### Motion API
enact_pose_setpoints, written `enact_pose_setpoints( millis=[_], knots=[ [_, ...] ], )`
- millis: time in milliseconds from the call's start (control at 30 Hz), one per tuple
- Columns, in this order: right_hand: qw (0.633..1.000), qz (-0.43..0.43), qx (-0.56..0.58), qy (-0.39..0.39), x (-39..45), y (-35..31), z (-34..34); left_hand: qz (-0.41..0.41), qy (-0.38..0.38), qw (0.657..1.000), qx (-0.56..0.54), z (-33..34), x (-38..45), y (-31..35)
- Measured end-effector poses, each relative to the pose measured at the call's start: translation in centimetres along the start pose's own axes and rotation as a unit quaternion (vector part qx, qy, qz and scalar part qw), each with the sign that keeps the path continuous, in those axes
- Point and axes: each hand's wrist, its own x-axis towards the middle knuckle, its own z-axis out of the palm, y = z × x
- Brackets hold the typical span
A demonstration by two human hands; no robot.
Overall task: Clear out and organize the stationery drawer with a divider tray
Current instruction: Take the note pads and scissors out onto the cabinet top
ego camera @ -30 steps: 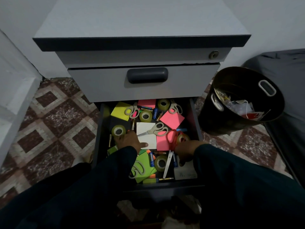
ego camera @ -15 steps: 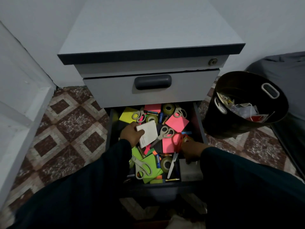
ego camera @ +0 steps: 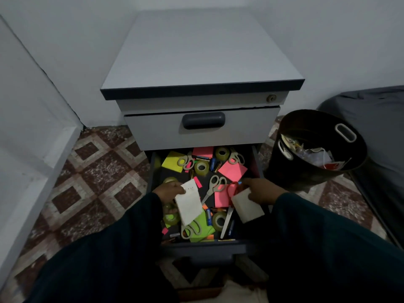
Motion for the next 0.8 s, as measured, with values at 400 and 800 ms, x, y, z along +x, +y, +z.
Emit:
enact_pose_setpoints(
  millis=[400,800],
  knots=[
    [0.953,0.066,0.278,0.103,-0.1,0.4,1.5,-0.001,0.025,0.992,0.126,1.3,-1.0,-1.7],
    [0.873,0.071,0.465,0.126,-4.2,-1.4,-1.8,0.070,0.031,0.997,-0.019,-0.3,-6.5,1.7]
  ],
)
